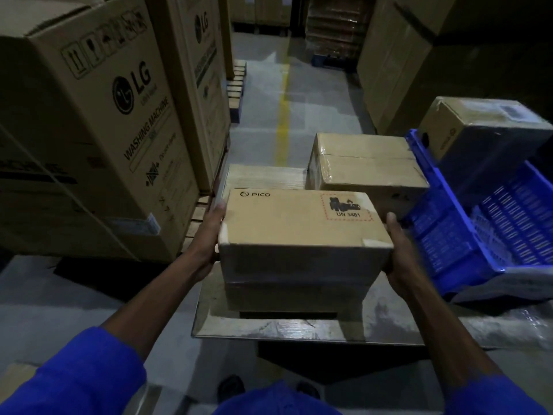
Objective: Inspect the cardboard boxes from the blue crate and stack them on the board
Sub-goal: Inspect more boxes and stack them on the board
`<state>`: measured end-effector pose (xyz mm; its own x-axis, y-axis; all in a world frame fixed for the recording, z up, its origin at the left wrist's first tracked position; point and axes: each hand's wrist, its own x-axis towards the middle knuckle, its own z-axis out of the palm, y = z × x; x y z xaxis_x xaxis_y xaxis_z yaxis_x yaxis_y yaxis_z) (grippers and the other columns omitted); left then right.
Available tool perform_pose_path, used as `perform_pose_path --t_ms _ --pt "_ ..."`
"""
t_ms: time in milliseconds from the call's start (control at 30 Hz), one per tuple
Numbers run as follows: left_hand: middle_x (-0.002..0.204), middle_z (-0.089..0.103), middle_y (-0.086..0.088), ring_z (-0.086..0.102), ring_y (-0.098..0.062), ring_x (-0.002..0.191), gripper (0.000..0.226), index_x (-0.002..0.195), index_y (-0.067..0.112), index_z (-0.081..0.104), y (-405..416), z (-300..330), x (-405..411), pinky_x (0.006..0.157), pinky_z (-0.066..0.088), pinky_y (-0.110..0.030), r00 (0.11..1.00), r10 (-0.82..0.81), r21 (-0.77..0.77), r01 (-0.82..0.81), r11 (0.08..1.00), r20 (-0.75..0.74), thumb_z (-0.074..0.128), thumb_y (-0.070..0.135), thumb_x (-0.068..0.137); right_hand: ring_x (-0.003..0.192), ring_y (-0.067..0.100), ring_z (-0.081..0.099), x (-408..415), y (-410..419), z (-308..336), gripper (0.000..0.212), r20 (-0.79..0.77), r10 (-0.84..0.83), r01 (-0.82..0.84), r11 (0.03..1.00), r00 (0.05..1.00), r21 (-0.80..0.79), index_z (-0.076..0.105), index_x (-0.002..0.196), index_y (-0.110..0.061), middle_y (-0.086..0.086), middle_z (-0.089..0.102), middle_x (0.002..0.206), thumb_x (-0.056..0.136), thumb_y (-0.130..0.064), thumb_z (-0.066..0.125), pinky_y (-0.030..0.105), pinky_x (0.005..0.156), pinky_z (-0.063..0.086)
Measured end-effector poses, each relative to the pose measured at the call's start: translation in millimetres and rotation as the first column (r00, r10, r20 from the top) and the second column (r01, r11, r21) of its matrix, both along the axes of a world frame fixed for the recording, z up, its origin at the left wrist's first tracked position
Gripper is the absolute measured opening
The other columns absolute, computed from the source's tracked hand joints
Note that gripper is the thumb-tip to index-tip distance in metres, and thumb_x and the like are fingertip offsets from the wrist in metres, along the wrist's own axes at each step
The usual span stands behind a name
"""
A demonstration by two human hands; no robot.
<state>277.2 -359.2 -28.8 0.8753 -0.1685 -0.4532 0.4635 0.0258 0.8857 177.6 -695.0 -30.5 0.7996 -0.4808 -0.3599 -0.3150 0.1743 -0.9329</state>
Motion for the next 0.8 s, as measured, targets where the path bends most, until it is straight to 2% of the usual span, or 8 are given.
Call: perform_pose_path --t_ms 100,167,300,400,467,567,667,800 --pt "0.108 0.075 -0.005 0.071 -0.021 0.098 0.021 0.110 0.023 0.062 -11 7 8 0.095 0.056 -0.046 1.000 -0.019 0.007 0.019 1.000 0.024 0.056 0.041 0.103 0.112 0.030 0.071 6 -7 8 0.046 -0.008 0.079 -0.079 0.997 0.997 0.007 0.061 0.131 -0.018 0.011 0.074 0.122 0.103 -0.053 0.050 0.051 0.099 0.055" --pt "0.113 0.071 -0.011 0.070 -0.024 0.097 0.015 0.108 0.019 0.057 -14 9 10 0.093 0.057 -0.047 1.000 -0.007 0.036 0.006 0.999 0.023 0.064 0.030 0.101 0.109 0.028 0.072 10 -11 12 0.049 -0.060 0.146 -0.148 0.988 0.988 -0.036 0.059 0.135 -0.018 0.010 0.072 0.124 0.099 -0.052 0.056 0.051 0.097 0.057" --pt "0.118 0.069 -0.010 0.069 -0.027 0.104 0.047 0.126 0.019 0.048 -15 6 11 0.090 0.059 -0.047 0.998 -0.060 0.100 0.062 0.993 -0.020 0.078 0.024 0.090 0.110 0.026 0.068 20 -12 14 0.062 -0.243 0.228 -0.283 0.932 0.943 -0.225 0.051 0.141 -0.019 0.007 0.067 0.128 0.093 -0.055 0.066 0.048 0.092 0.056" --pt "0.118 0.066 -0.006 0.065 -0.026 0.108 0.059 0.127 0.019 0.046 -16 4 12 0.096 0.055 -0.047 0.996 -0.085 0.154 0.082 0.985 0.014 0.085 0.018 0.082 0.106 0.020 0.069 26 -6 11 0.061 -0.269 0.228 -0.312 0.891 0.936 -0.331 0.049 0.138 -0.019 0.002 0.068 0.124 0.091 -0.048 0.074 0.040 0.084 0.057" --pt "0.118 0.062 -0.003 0.062 -0.025 0.110 0.075 0.133 0.021 0.038 -16 1 13 0.099 0.053 -0.046 0.997 -0.082 0.179 0.078 0.981 0.014 0.089 0.017 0.078 0.103 0.017 0.071 28 -5 7 0.072 -0.265 0.254 -0.345 0.855 0.930 -0.388 0.048 0.135 -0.021 -0.001 0.070 0.121 0.081 -0.056 0.080 0.042 0.087 0.060" --pt "0.122 0.062 -0.003 0.062 -0.025 0.113 0.091 0.139 0.020 0.036 -13 -3 11 0.103 0.052 -0.048 0.995 -0.101 0.179 0.097 0.979 0.011 0.095 0.019 0.069 0.106 0.015 0.074 31 -7 1 0.105 -0.262 0.355 -0.425 0.854 0.898 -0.299 0.039 0.141 -0.017 -0.002 0.073 0.121 0.062 -0.065 0.089 0.042 0.092 0.061" --pt "0.123 0.063 -0.003 0.062 -0.024 0.114 0.104 0.141 0.019 0.037 -14 -4 12 0.103 0.052 -0.048 0.994 -0.109 0.212 0.103 0.972 0.021 0.100 0.025 0.059 0.112 0.015 0.071 35 -9 -2 0.106 -0.255 0.395 -0.458 0.845 0.882 -0.274 0.035 0.143 -0.016 -0.001 0.070 0.126 0.064 -0.052 0.096 0.030 0.086 0.060" --pt "0.124 0.069 -0.001 0.067 -0.023 0.112 0.126 0.141 0.021 0.045 -12 -6 19 0.099 0.056 -0.049 0.991 -0.133 0.247 0.122 0.961 0.027 0.103 0.050 0.033 0.114 0.016 0.071 42 -16 -15 0.130 -0.260 0.364 -0.438 0.833 0.894 -0.340 0.040 0.144 -0.022 -0.004 0.070 0.126 0.039 -0.070 0.098 0.040 0.092 0.062"
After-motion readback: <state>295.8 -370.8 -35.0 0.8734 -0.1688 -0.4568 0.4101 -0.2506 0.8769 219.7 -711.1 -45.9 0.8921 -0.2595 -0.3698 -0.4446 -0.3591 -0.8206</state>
